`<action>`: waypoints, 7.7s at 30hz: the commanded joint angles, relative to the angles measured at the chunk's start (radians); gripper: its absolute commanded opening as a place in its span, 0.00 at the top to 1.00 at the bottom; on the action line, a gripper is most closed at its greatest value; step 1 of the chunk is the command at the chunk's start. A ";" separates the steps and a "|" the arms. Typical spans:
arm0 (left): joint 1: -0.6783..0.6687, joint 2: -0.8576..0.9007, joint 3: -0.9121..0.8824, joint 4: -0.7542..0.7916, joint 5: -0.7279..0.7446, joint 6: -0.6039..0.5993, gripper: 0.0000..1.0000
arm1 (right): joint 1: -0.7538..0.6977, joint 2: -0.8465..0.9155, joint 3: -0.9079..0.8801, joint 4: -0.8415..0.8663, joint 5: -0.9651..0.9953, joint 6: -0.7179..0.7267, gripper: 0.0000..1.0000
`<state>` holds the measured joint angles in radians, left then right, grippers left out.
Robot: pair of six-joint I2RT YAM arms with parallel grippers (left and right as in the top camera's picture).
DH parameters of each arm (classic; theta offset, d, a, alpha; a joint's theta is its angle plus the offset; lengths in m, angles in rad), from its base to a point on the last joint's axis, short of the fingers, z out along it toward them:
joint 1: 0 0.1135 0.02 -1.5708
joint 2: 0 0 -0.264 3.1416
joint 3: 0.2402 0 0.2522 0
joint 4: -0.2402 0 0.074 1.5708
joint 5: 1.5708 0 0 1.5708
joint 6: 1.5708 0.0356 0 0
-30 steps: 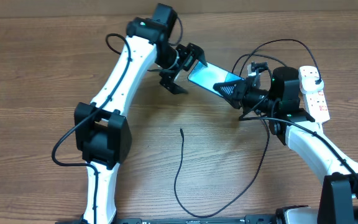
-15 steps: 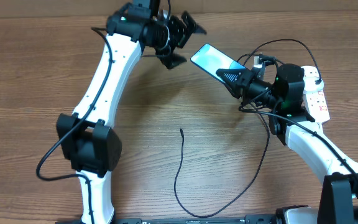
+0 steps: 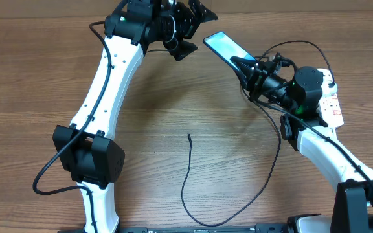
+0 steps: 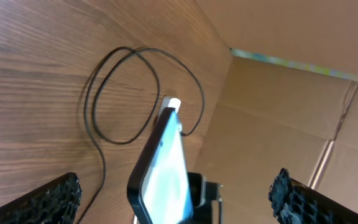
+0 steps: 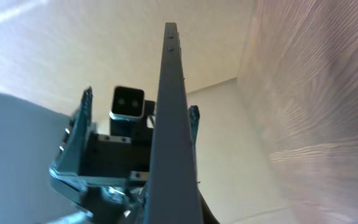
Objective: Plug charger to phone and switch on socket
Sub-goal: 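Open the left gripper and pull it off the phone, then regrasp the phone's end with the left gripper from above, then open the right gripper and withdraw it from the phone, then move the right gripper down over the black cable's connector end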
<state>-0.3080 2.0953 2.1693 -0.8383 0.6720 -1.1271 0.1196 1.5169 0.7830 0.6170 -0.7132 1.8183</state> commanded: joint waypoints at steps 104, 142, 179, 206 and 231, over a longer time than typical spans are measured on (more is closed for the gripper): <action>-0.151 0.009 0.014 0.009 -0.291 -0.222 0.96 | 0.010 -0.005 0.017 0.227 -0.048 0.343 0.56; 0.363 0.009 0.014 -0.312 0.402 0.785 0.96 | 0.010 -0.014 0.017 -0.008 -0.219 -0.479 0.01; 0.414 0.009 0.014 -0.339 0.393 0.874 0.96 | 0.422 -0.008 0.440 -1.458 0.752 -1.173 0.00; 0.412 0.009 0.014 -0.338 0.390 0.889 0.96 | 0.660 0.274 0.432 -1.347 0.809 -1.217 0.05; 0.412 0.009 0.014 -0.335 0.390 0.889 0.96 | 0.699 0.398 0.524 -1.450 0.801 -1.256 0.12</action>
<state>0.1066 2.0975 2.1727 -1.1786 1.0214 -0.2543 0.8124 1.8915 1.2510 -0.8238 0.0845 0.5678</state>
